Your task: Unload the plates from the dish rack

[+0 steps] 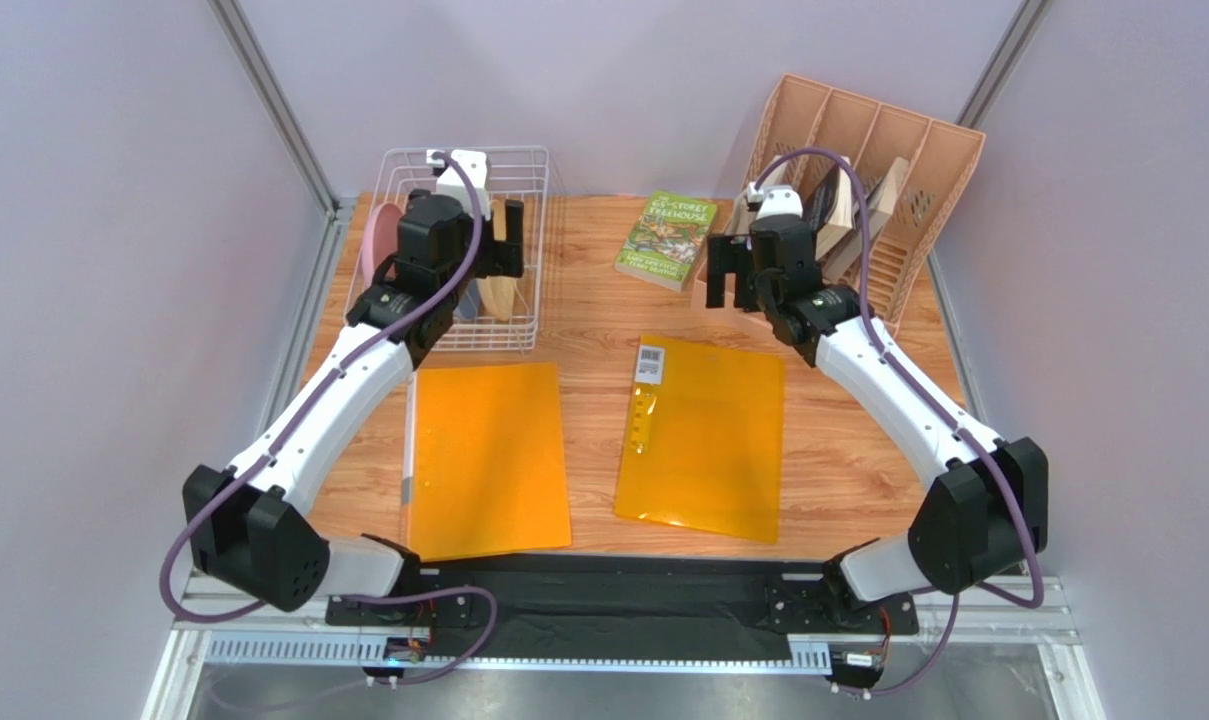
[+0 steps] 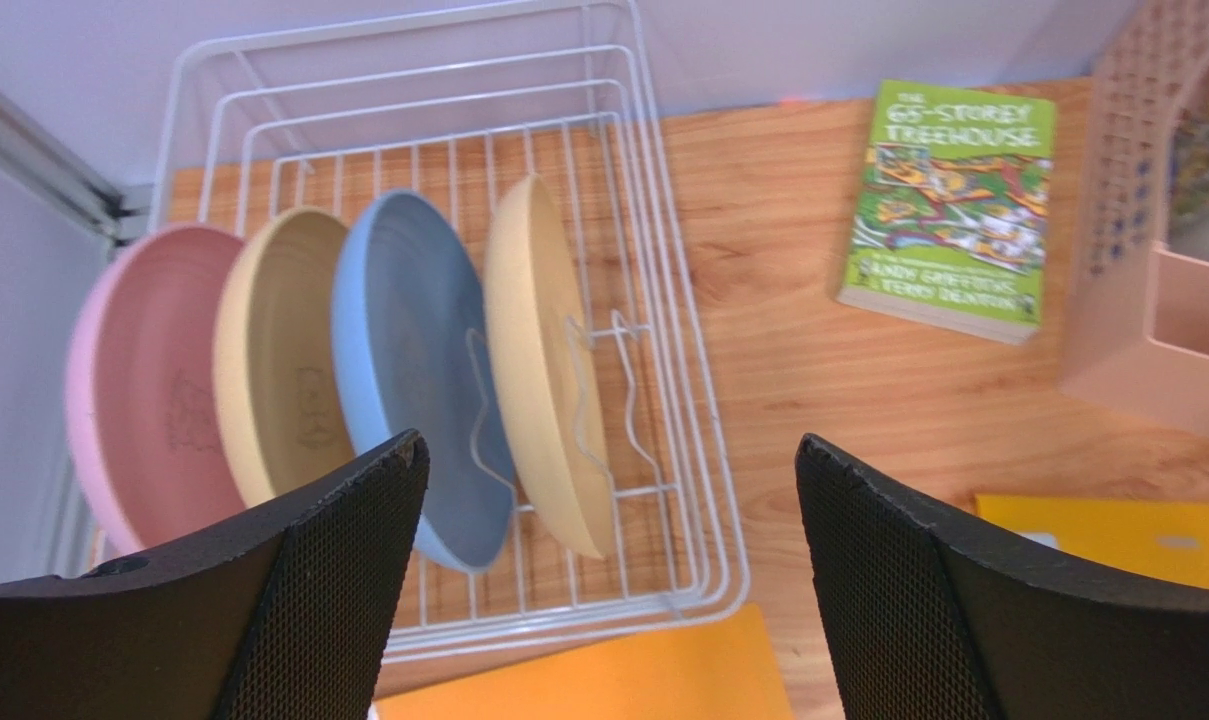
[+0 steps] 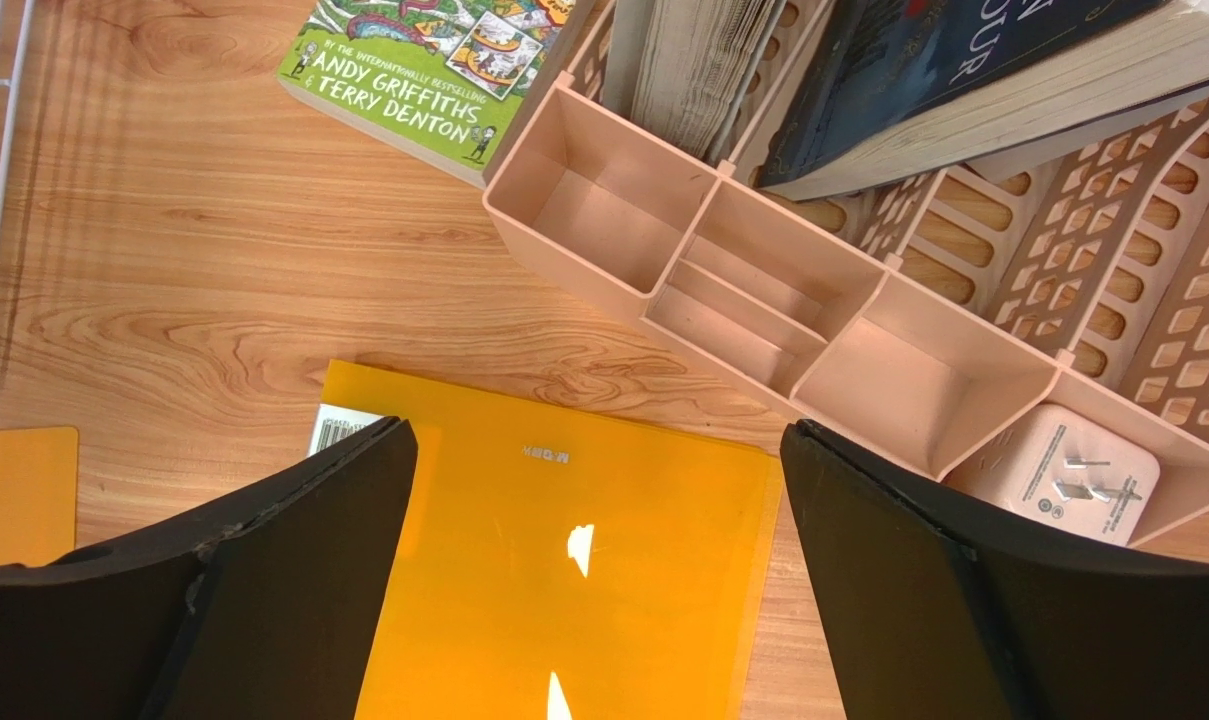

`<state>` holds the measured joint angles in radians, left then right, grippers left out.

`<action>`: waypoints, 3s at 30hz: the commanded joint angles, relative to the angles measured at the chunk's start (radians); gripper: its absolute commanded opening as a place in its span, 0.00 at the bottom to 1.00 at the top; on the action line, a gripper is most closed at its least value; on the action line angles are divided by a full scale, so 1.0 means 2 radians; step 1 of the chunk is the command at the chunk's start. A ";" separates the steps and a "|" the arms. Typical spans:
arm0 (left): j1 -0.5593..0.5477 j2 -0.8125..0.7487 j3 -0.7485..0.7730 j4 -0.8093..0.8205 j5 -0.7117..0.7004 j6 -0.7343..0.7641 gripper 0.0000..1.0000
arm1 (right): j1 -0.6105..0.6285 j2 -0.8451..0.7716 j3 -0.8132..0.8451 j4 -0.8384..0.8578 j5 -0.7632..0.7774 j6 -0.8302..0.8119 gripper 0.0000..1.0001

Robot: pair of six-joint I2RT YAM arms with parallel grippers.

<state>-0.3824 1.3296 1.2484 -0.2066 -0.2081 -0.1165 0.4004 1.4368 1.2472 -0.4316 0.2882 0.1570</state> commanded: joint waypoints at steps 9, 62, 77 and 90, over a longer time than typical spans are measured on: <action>0.007 0.114 0.050 0.041 -0.177 0.081 0.88 | -0.002 0.004 0.015 0.015 -0.005 -0.003 1.00; -0.070 0.157 0.127 0.109 -0.398 0.219 0.04 | -0.006 0.008 0.003 0.011 -0.018 0.005 1.00; -0.070 0.045 0.048 -0.046 0.057 -0.095 0.00 | -0.007 -0.103 -0.063 0.007 -0.102 0.052 1.00; -0.070 0.005 -0.040 0.043 0.165 -0.202 0.00 | -0.008 -0.157 -0.133 0.036 -0.212 0.120 1.00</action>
<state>-0.5224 1.4162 1.1725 -0.2516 0.0277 -0.4294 0.3901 1.1229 0.9909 -0.4053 -0.0753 0.3466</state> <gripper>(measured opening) 0.027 0.998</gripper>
